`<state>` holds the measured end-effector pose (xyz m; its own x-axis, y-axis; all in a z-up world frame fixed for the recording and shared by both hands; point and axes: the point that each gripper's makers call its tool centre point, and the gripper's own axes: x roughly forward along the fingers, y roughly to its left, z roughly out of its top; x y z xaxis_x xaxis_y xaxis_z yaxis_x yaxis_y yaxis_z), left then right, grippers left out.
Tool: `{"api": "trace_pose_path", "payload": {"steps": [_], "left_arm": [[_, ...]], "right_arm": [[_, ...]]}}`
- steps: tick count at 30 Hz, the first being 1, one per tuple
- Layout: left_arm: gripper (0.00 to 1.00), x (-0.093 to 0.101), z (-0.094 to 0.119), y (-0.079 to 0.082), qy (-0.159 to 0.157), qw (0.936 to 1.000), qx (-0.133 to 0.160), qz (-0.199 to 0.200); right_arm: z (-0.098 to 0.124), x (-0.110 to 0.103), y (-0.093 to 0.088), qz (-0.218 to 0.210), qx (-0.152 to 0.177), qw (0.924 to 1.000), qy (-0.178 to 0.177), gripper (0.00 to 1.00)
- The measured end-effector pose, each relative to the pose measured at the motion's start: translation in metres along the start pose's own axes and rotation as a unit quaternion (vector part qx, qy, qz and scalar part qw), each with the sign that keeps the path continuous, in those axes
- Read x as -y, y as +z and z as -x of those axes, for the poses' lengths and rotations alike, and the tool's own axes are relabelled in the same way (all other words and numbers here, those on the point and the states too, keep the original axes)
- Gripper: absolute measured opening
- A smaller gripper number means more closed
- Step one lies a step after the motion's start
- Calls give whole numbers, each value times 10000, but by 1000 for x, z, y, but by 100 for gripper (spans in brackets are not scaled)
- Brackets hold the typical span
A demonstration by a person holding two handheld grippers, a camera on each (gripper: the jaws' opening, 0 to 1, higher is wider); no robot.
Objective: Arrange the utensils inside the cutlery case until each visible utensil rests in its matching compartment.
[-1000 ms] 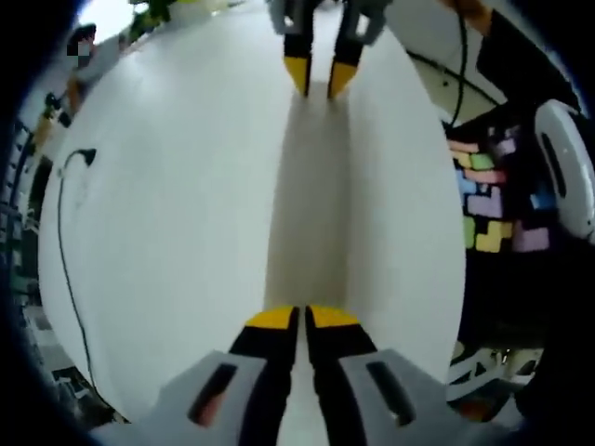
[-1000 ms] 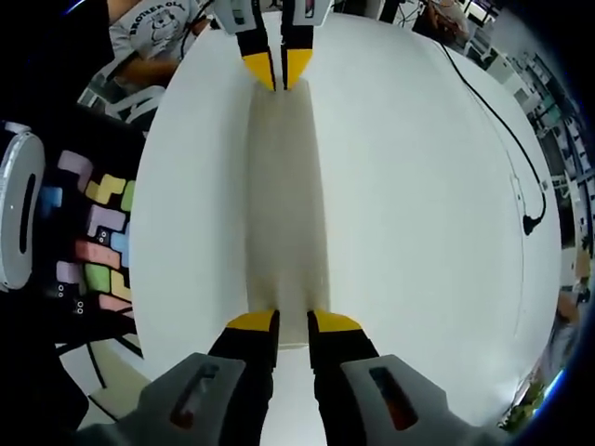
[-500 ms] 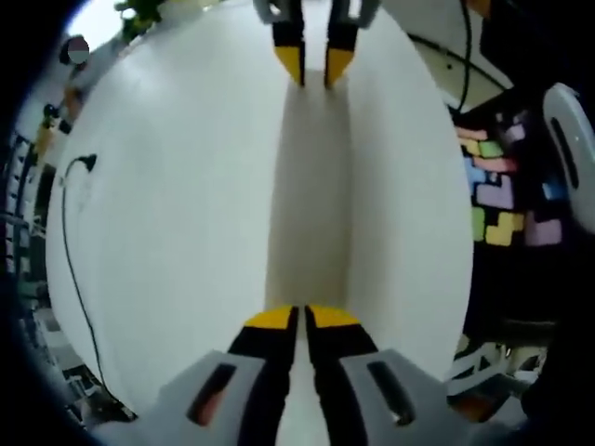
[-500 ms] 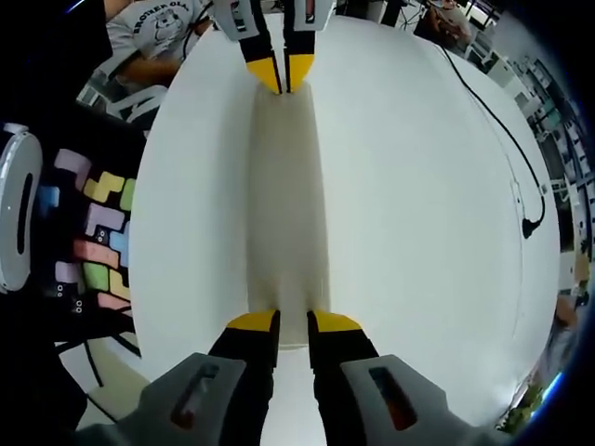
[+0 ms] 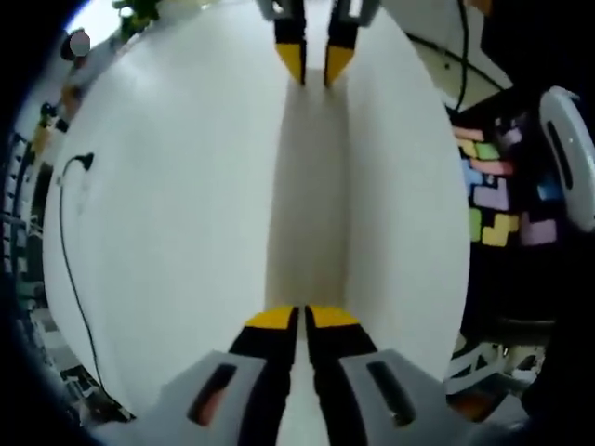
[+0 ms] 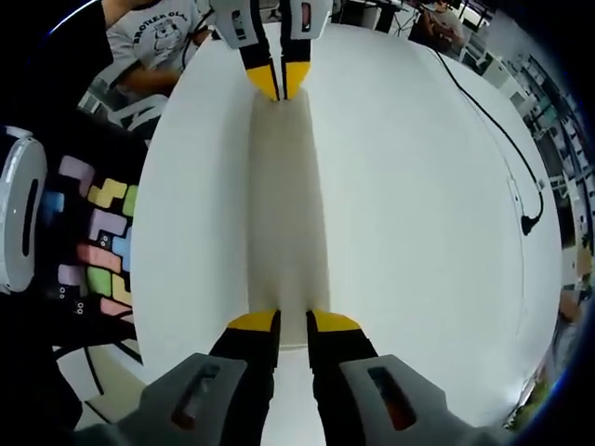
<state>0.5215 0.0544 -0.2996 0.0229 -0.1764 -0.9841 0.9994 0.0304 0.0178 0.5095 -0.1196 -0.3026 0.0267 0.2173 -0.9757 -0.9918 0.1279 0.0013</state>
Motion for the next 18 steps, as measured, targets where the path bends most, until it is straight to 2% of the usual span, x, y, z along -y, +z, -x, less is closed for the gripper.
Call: {"api": "trace_pose_path", "payload": {"steps": [1, 3, 5, 7, 10, 13, 14, 16, 18], "left_arm": [[5, 1, 0, 0, 10, 10000, 22, -40], [5, 1, 1, -1, 24, 9999, 60, -94], [5, 1, 1, -1, 22, 9999, 104, -92], [7, 2, 2, -1, -20, 9998, 165, -78], [14, 9, 3, 0, -260, 9992, 299, -16], [17, 10, 4, -1, -281, 9989, 375, -4], [18, 10, 5, -1, -281, 9988, 399, 13], [23, 10, 5, -2, -249, 9988, 430, 0], [27, 7, 5, -6, -155, 9993, 352, 5]], "right_arm": [[0, 1, 0, 110, -8, 9999, 6, 11], [1, 0, -1, 69, -47, 10000, -5, 11], [0, -1, 1, 357, -71, 9993, 13, 11], [0, -1, 0, 146, -31, 9999, -17, 11], [1, -1, -1, 138, 93, 9999, -18, 11], [2, -1, -1, 101, 264, 9996, -18, 12], [2, 0, -1, 146, 295, 9994, -42, 14], [4, 10, 1, 145, 352, 9988, -300, 26], [5, 10, 0, 178, 359, 9989, -236, 29]]}}
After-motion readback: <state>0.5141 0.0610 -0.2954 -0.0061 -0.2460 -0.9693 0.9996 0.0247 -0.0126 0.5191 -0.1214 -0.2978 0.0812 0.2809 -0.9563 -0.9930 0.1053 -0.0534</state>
